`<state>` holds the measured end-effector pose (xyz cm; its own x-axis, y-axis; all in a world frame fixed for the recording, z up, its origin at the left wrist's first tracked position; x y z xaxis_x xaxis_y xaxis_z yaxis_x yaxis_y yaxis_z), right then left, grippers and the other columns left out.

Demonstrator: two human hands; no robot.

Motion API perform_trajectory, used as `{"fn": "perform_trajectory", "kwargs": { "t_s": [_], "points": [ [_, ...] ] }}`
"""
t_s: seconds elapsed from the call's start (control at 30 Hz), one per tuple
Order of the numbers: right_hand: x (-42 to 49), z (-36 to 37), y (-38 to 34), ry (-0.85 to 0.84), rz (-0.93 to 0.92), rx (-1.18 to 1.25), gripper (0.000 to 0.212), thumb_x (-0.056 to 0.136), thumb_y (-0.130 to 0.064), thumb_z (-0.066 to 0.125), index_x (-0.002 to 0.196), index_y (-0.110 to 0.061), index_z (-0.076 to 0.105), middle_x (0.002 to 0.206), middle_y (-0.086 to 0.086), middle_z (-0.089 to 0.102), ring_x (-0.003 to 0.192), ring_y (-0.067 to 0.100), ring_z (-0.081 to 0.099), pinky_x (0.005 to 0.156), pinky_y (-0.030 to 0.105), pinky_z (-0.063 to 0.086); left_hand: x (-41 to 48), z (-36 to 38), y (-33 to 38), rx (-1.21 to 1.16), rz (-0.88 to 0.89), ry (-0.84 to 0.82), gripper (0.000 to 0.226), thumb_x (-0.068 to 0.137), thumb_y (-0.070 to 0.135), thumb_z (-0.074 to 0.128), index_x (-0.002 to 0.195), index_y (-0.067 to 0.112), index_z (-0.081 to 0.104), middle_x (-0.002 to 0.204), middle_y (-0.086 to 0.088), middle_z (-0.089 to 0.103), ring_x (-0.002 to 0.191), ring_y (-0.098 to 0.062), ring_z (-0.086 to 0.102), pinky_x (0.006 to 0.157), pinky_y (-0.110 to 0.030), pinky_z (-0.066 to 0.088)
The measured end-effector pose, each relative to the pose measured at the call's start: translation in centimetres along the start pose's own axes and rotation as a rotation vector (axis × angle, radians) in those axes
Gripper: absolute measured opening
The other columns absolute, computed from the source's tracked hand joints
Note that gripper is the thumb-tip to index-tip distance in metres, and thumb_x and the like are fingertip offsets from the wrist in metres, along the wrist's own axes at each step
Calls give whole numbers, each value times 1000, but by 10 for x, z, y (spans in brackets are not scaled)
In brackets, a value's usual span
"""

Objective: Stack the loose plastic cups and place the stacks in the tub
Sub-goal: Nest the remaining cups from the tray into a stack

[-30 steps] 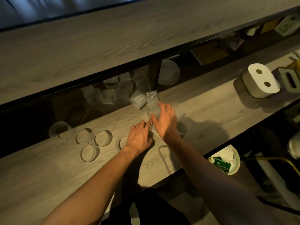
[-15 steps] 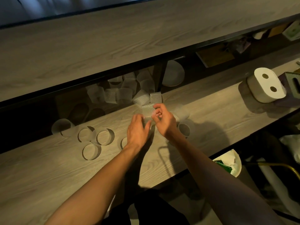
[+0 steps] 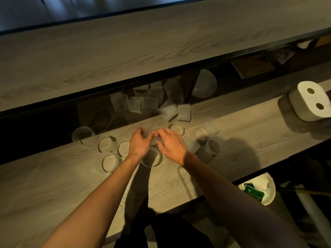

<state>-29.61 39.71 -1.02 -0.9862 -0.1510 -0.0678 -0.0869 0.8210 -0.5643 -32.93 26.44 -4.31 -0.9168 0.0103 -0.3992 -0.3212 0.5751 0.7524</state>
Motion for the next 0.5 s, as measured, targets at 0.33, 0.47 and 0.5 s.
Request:
{"fn": "perform_trajectory", "kwargs": {
  "t_s": [0.33,0.47,0.5],
  "points": [
    [16,7,66,-105,207,-424,25,100,-42,49,117,-27,60,111,-3,60,109,17,51,89,33,30,8,-2,8,416,163,-35,25,107,28,39,115,13,57,102,-10,65,87,-22,59,79,-35,48],
    [22,3,58,-28,214,-224,19,104,-33,41,106,-26,58,89,-7,56,89,15,53,82,31,26,8,-7,10,503,157,-16,27,103,21,50,128,14,54,113,-10,63,105,-28,63,87,-37,51],
    [22,0,57,31,208,-135,19,105,-32,42,104,-25,59,86,-6,58,85,14,53,82,31,27,8,-9,11,493,155,-13,36,102,21,52,138,14,49,125,-11,60,116,-29,60,96,-39,50]
  ]
}}
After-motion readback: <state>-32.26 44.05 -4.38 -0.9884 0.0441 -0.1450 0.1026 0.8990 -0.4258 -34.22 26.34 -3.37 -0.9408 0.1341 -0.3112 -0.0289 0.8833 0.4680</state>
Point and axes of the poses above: each hand's wrist, its own x-axis towards the middle knuckle, its own z-axis out of the palm, y = z × x, the point moved 8 cm from there along x, towards the middle knuckle
